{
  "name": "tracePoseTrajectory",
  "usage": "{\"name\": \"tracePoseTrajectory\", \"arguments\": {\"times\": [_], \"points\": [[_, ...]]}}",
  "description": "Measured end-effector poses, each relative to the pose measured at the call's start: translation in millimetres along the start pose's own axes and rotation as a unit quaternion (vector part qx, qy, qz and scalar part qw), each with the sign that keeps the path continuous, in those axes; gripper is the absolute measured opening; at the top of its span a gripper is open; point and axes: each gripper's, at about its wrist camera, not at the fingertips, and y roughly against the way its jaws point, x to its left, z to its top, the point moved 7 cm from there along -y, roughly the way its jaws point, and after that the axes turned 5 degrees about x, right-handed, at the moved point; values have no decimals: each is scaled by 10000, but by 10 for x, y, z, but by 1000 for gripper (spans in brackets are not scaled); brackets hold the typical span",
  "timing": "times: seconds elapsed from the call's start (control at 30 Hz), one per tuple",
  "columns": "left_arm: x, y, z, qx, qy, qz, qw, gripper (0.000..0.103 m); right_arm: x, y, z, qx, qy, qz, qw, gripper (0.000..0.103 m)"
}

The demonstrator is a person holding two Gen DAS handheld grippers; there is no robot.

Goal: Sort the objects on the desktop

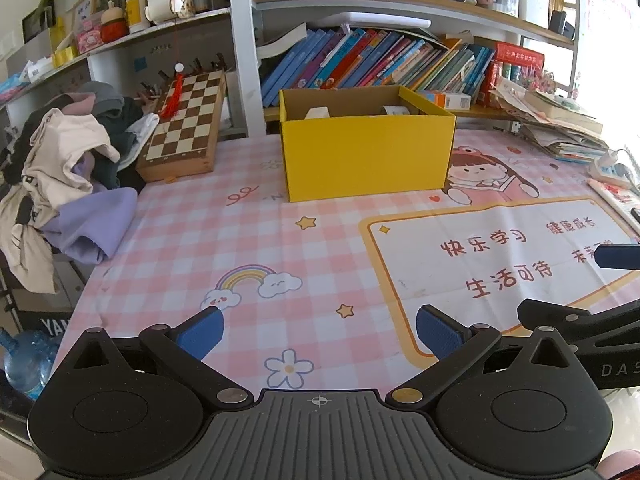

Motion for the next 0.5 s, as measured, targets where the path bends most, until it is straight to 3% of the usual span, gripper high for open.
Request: {"name": "tracePoseTrajectory", "arguments": {"times": [0.5], "points": [[-44,46,-1,-89,-127,26,9999,103,43,24,-19,2,14,4,10000,103]]}}
